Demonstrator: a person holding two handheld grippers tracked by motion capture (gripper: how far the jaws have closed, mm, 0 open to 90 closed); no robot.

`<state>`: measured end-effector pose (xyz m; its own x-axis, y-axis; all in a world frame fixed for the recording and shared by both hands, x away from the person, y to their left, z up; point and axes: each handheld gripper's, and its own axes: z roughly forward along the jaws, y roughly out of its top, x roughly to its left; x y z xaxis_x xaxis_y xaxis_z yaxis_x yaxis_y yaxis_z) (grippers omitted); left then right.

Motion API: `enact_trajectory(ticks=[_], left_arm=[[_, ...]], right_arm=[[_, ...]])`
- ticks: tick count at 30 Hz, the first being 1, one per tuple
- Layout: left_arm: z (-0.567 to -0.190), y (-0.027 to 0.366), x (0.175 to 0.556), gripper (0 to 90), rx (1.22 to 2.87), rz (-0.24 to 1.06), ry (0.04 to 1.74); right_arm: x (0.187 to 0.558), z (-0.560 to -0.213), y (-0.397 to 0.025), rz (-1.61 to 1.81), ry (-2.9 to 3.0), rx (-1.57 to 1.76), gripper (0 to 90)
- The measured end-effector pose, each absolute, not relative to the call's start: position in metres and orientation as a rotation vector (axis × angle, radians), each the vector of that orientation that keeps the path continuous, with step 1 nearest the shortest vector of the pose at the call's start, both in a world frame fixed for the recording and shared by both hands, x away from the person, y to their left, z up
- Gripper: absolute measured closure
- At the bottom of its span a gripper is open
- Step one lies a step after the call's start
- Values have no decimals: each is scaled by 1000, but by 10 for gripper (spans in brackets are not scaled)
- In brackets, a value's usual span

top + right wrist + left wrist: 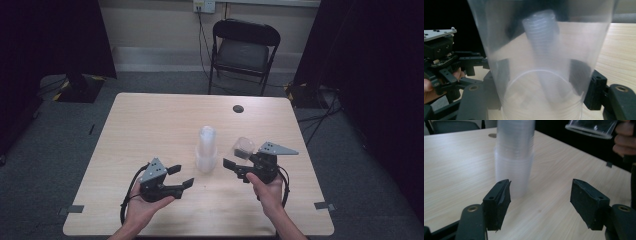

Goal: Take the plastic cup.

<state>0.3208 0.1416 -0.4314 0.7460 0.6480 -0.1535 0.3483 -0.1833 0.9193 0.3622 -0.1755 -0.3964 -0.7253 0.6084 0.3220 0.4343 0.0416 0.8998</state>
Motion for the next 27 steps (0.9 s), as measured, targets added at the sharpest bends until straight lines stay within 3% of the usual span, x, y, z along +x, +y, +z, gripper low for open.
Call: enact_trajectory(ticks=[13,16,22,27], left_arm=[[-443,127,316,319,1799,333,706],[-442,127,313,401,1791,368,691],[-440,127,308,428,1753,412,669],[-439,128,306,577,1727,430,608]], right_arm=[[353,-406,-162,1950,2191,1215,339],[353,-409,-157,1973,2209,1241,340],[350,-413,-147,2040,2252,1294,344],[350,-415,-138,2134,2280,1354,345]])
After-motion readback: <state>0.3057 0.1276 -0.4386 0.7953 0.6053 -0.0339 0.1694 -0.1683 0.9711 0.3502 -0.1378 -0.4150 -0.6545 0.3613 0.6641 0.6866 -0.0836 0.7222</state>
